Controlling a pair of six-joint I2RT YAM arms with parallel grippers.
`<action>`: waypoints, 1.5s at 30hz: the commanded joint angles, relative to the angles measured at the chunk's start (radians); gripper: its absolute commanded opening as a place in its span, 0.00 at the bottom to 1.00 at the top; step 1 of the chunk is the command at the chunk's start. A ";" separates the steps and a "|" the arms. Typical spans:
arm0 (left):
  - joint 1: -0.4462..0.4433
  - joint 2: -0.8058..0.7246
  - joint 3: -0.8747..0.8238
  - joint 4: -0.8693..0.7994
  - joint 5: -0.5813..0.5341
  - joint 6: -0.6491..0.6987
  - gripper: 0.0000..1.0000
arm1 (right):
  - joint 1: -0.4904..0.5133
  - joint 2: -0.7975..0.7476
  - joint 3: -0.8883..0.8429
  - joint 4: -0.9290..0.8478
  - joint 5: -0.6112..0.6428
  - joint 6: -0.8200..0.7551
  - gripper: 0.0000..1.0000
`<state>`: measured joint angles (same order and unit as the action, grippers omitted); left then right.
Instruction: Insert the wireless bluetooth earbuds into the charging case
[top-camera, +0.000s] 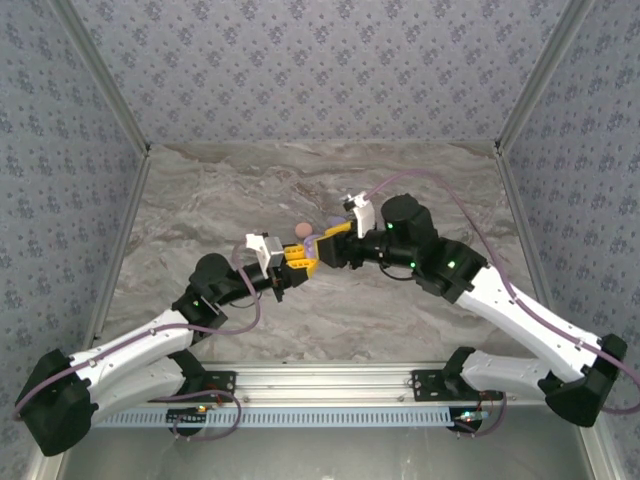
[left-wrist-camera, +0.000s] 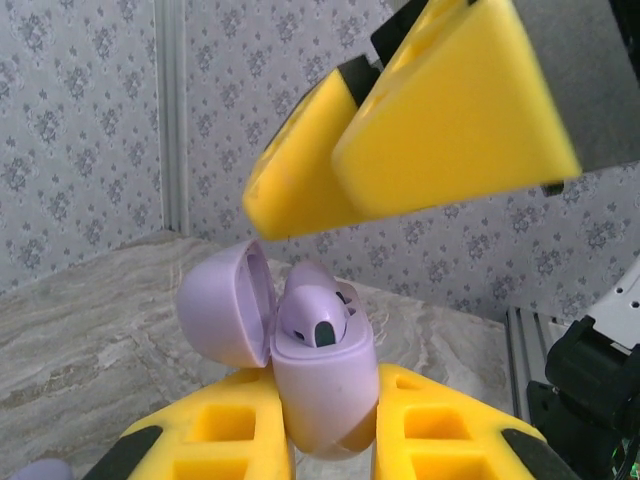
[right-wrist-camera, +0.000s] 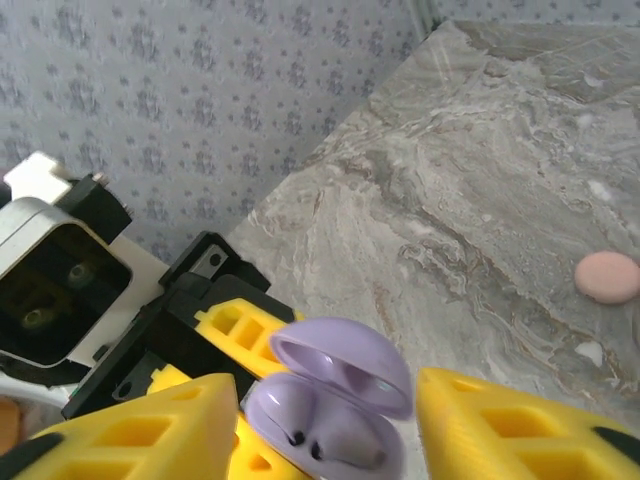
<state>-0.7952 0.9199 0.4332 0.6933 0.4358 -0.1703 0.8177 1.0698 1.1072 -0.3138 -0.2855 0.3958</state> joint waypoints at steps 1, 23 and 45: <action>-0.008 -0.013 0.021 0.071 0.033 -0.011 0.04 | -0.061 -0.049 -0.067 0.039 -0.092 0.019 0.66; -0.010 -0.001 0.029 0.057 0.039 -0.008 0.04 | -0.089 0.008 -0.139 0.465 -0.499 0.221 1.00; -0.011 0.006 0.080 -0.174 -0.095 0.015 0.01 | -0.057 -0.126 -0.005 -0.142 0.125 -0.036 1.00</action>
<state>-0.8009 0.9260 0.4637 0.6193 0.4107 -0.1661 0.7517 0.9863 1.0412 -0.2634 -0.4393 0.4393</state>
